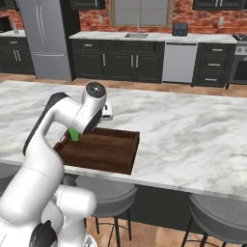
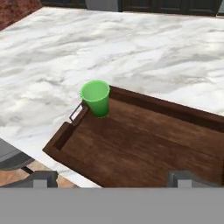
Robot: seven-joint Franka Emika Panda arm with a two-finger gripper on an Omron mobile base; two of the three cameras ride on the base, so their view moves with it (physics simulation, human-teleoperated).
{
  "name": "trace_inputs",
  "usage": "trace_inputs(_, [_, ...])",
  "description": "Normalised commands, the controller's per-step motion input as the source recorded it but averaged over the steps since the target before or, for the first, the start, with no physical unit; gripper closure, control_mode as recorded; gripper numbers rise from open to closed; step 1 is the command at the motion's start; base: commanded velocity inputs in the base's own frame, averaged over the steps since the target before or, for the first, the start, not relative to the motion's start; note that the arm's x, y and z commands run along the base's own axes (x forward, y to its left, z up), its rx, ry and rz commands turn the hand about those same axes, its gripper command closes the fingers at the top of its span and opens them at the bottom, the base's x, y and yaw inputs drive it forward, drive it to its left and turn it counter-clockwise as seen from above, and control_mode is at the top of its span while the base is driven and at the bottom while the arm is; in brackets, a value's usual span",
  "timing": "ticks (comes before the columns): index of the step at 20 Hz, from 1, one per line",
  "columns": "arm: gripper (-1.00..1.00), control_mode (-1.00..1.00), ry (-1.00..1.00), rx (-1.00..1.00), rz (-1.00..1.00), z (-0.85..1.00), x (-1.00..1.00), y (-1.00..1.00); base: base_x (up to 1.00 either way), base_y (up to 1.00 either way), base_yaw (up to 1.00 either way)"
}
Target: There is a tray on the dining counter. Grab the cup, mug, and pitcher and place them on the tray. The pitcher may be placed next to the tray if it cannot fit the tray.
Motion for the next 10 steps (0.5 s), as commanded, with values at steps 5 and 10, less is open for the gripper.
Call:
trace_inputs(5, [-1.00, -1.00, -0.07, -0.15, 0.06, 0.36, -0.37, 0.02, 0.00, 0.00, 0.00])
trace_inputs(10, [-1.00, -1.00, 0.00, -0.09, -0.04, 0.65, -0.47, -0.13, 0.00, 0.00, 0.00])
